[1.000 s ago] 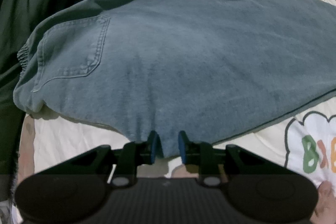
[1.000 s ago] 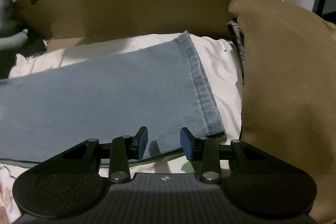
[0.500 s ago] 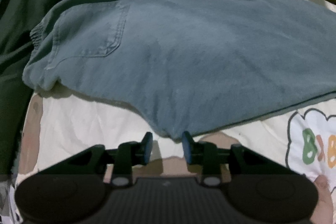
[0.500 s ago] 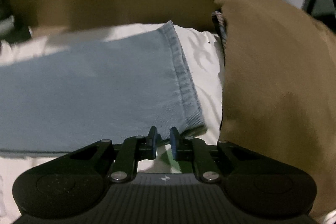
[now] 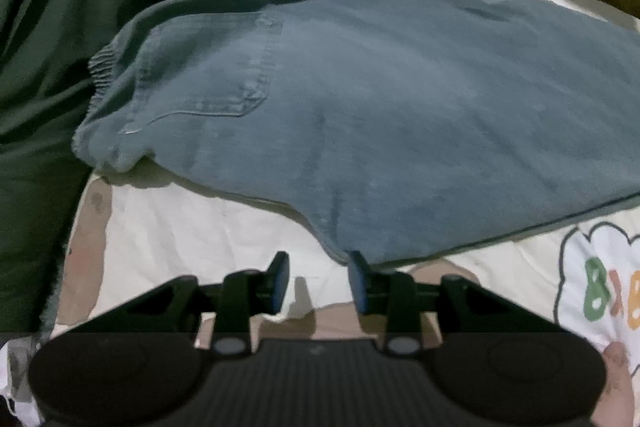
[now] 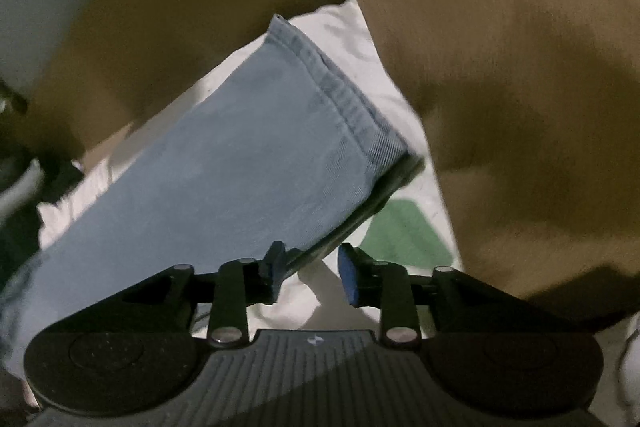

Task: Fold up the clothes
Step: 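Reach the right gripper to the pants leg hem and grasp it, then lift the hem with the right gripper while the left gripper holds the waist edge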

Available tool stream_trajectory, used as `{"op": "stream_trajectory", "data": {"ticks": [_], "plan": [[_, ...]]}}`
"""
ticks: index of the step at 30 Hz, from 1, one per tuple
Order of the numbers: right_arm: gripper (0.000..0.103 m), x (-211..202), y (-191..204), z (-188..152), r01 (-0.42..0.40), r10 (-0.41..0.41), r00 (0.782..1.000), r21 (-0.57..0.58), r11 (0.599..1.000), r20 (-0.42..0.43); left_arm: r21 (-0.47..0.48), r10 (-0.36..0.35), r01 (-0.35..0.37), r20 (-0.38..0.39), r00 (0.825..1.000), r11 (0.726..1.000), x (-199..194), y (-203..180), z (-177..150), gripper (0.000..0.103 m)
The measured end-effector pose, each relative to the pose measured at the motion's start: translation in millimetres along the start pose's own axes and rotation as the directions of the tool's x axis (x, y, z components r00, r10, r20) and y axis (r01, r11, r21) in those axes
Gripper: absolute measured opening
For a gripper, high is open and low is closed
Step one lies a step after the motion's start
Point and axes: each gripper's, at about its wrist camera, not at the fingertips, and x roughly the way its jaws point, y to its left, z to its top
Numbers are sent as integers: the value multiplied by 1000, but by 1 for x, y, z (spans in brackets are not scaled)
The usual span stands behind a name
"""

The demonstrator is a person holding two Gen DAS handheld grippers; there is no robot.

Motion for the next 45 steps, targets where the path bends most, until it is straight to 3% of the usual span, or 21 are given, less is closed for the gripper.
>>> {"op": "stream_trajectory", "data": {"ticks": [6, 12, 14, 19, 24, 29, 36, 40, 45], "plan": [[39, 18, -9, -10, -95, 106, 993, 186, 978, -50, -5, 23, -23, 3, 1000, 1000, -6, 6, 2, 35], [38, 24, -28, -11, -148, 176, 984, 398, 905, -34, 2, 55, -55, 12, 998, 998, -7, 4, 3, 35], [22, 22, -32, -11, -174, 194, 981, 422, 890, -6, 4, 55, -55, 14, 998, 998, -7, 3, 3, 35], [21, 14, -37, -15, -227, 231, 972, 479, 848, 51, 13, 53, -53, 15, 998, 999, -8, 1, 1, 35], [28, 27, -44, -27, -237, 263, 963, 631, 739, 54, 13, 48, -48, 12, 999, 999, -7, -2, 0, 35], [28, 36, -31, -28, -228, 249, 967, 606, 762, 51, 7, 40, -40, 10, 999, 999, -4, -2, -1, 36], [28, 29, -9, -24, -283, 282, 955, 569, 772, 92, -106, 21, -23, -22, 1000, 994, 0, 7, -10, 37], [29, 36, 5, -19, -245, 250, 966, 542, 804, 67, -153, 8, -16, -54, 999, 988, 6, 12, -20, 37], [28, 42, 11, -21, -200, 211, 977, 532, 823, 40, -129, 43, -51, -65, 997, 990, 7, 12, -25, 37]]}}
